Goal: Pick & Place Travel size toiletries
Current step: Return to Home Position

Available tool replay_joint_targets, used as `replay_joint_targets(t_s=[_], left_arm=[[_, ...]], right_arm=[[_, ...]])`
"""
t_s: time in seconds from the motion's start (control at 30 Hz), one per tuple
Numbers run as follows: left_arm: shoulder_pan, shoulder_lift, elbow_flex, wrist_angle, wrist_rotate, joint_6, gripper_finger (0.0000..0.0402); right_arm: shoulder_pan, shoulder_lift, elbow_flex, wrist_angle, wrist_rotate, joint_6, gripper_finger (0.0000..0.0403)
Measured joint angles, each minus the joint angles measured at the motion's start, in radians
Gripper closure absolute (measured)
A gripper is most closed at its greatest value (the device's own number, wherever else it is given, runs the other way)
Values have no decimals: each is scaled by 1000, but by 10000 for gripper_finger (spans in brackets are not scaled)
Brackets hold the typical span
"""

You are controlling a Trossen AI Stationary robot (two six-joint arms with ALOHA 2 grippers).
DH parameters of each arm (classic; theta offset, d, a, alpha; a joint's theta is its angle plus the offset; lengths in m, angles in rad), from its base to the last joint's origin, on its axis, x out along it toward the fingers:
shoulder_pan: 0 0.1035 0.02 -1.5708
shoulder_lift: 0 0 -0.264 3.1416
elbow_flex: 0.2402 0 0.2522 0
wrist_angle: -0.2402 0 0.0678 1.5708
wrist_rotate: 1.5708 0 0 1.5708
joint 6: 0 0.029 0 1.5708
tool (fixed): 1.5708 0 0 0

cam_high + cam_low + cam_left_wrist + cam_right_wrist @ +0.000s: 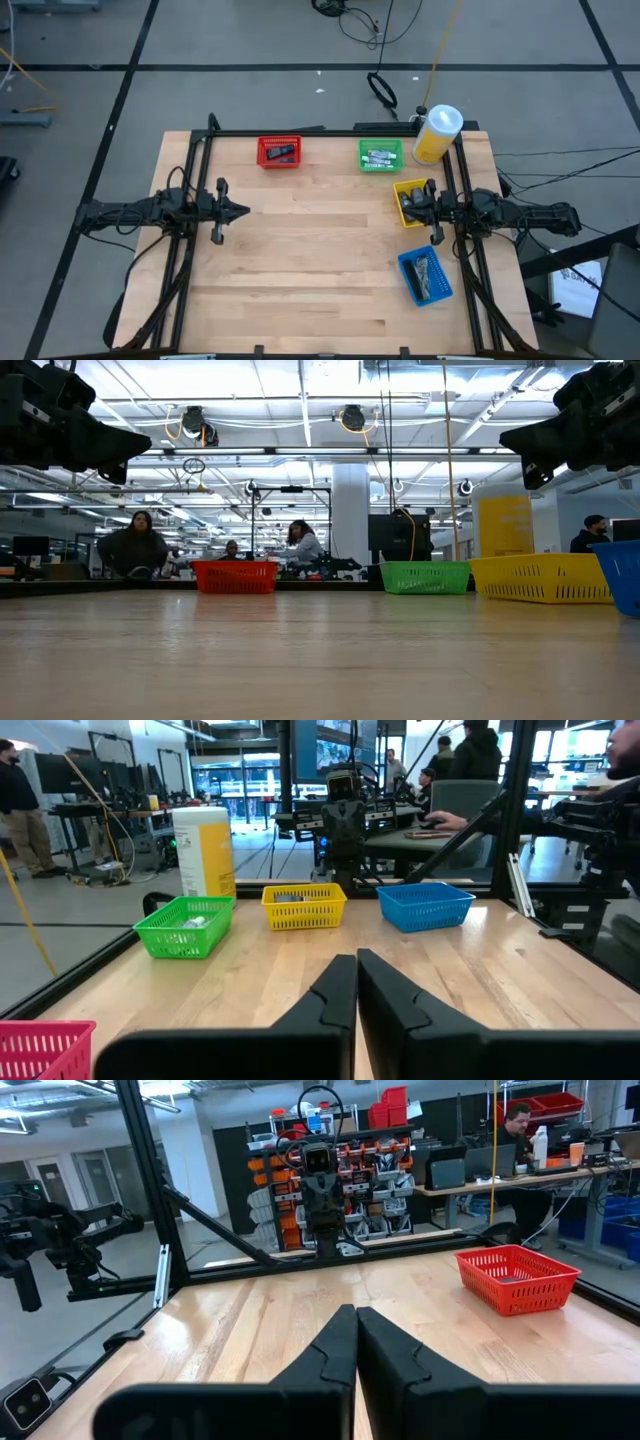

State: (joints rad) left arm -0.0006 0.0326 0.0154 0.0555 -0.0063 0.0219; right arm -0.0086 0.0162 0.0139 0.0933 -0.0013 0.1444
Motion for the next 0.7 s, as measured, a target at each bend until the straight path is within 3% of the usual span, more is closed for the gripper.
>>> replay_joint_targets(t_s=[0.7], left_arm=[[0,0,0,0,0,0,382]], right_arm=[[0,0,0,0,0,0,403]])
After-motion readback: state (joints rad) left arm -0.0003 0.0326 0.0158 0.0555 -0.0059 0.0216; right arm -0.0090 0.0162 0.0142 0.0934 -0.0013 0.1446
